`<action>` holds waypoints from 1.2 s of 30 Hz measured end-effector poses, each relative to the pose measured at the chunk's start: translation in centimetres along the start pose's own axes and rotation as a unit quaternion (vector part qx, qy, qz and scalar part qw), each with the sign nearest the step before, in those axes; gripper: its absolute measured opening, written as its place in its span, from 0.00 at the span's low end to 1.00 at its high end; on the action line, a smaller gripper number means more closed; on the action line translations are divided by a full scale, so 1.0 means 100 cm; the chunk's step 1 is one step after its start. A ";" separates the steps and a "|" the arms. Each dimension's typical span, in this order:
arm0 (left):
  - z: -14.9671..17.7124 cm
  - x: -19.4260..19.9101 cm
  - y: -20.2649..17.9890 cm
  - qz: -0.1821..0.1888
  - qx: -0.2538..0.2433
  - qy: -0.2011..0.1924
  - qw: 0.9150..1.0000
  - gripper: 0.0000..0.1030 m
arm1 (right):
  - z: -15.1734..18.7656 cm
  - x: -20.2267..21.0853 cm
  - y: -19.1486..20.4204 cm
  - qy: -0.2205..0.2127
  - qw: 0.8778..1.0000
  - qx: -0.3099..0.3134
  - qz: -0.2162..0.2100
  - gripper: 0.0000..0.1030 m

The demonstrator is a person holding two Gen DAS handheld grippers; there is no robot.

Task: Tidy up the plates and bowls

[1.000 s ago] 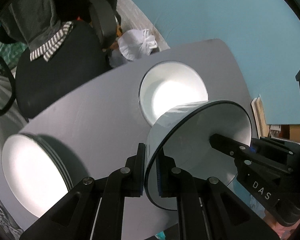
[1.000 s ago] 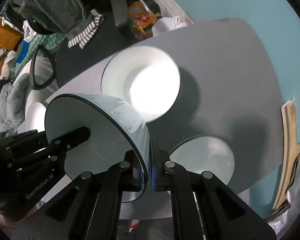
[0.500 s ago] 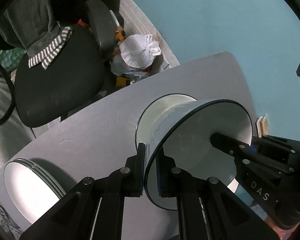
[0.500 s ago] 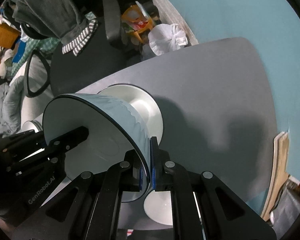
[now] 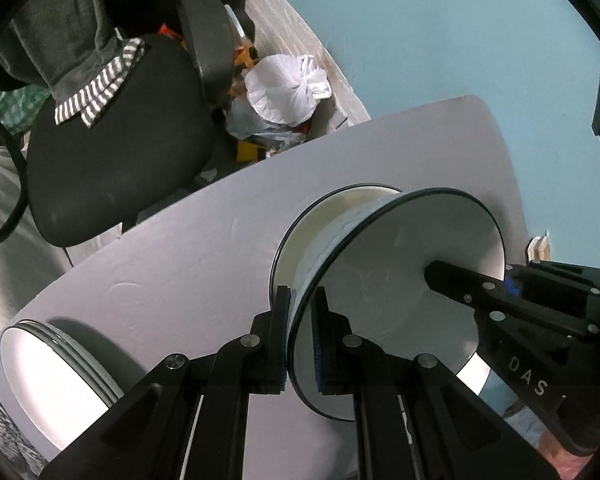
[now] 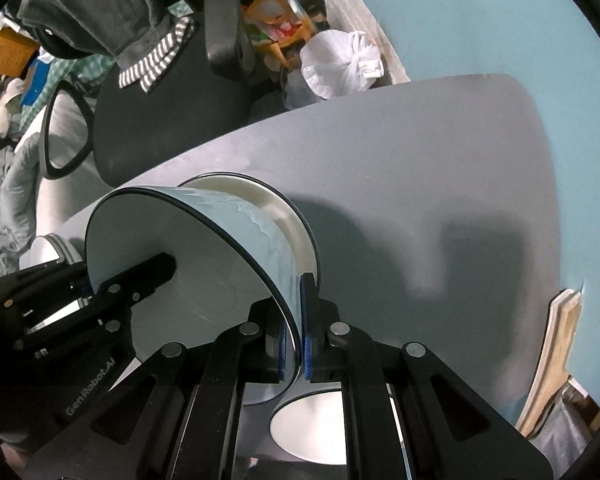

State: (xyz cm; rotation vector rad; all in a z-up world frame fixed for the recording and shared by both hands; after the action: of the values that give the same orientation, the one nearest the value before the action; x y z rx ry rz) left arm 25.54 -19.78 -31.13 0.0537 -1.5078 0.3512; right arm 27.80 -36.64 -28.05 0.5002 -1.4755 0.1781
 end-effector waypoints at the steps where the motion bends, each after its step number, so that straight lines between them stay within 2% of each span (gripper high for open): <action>1: 0.000 0.000 0.000 0.001 0.003 0.000 1.000 0.09 | 0.000 -0.001 -0.001 0.002 1.000 -0.001 -0.001 0.09; 4: -0.001 -0.001 0.000 0.002 0.006 0.004 1.000 0.11 | -0.001 -0.001 -0.002 0.008 1.000 -0.001 -0.007 0.09; 6: -0.002 -0.001 0.000 0.004 0.007 0.009 1.000 0.17 | -0.002 -0.001 -0.002 0.012 1.000 0.000 -0.008 0.10; 13: 0.001 0.004 -0.005 -0.012 -0.012 0.006 1.000 0.20 | -0.006 0.000 0.004 0.022 1.000 0.007 -0.005 0.26; 15: -0.001 0.009 -0.006 -0.017 -0.010 -0.004 1.000 0.25 | -0.007 0.004 0.003 0.018 1.000 0.006 0.007 0.31; 18: -0.004 0.014 -0.005 -0.040 -0.018 -0.021 0.999 0.38 | -0.010 0.007 -0.001 0.012 1.000 0.004 0.001 0.31; 20: -0.006 0.016 -0.002 -0.043 -0.023 -0.024 0.999 0.43 | -0.011 0.008 -0.003 0.011 1.000 0.002 -0.004 0.31; 24: -0.004 0.024 0.001 -0.039 -0.019 -0.031 0.999 0.44 | -0.011 0.014 0.000 0.000 1.000 0.008 -0.002 0.31; 27: 0.001 0.033 0.001 -0.041 -0.022 -0.044 0.998 0.48 | -0.010 0.021 0.003 -0.010 1.000 0.016 0.008 0.32; 32: 0.010 0.048 -0.002 -0.036 -0.026 -0.062 0.997 0.52 | -0.003 0.034 0.002 -0.029 0.998 0.031 0.036 0.45; 36: 0.019 0.062 -0.004 -0.031 -0.029 -0.079 0.996 0.54 | 0.008 0.047 0.000 -0.047 0.996 0.037 0.059 0.48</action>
State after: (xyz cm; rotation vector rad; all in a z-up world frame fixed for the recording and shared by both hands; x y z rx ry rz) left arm 23.97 -19.46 -24.84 0.0839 -1.6673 0.2582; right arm 27.56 -37.84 -23.42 0.4868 -1.5951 0.3073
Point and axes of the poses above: each gripper's, at about its wrist camera, not at the fingertips, and x roughly against the way its jaws point, y to its left, z to its underside, the point moved 4 cm from there along -x, roughly the way its jaws point, and after that the axes turned 14 degrees about x, right-handed, at the moved point
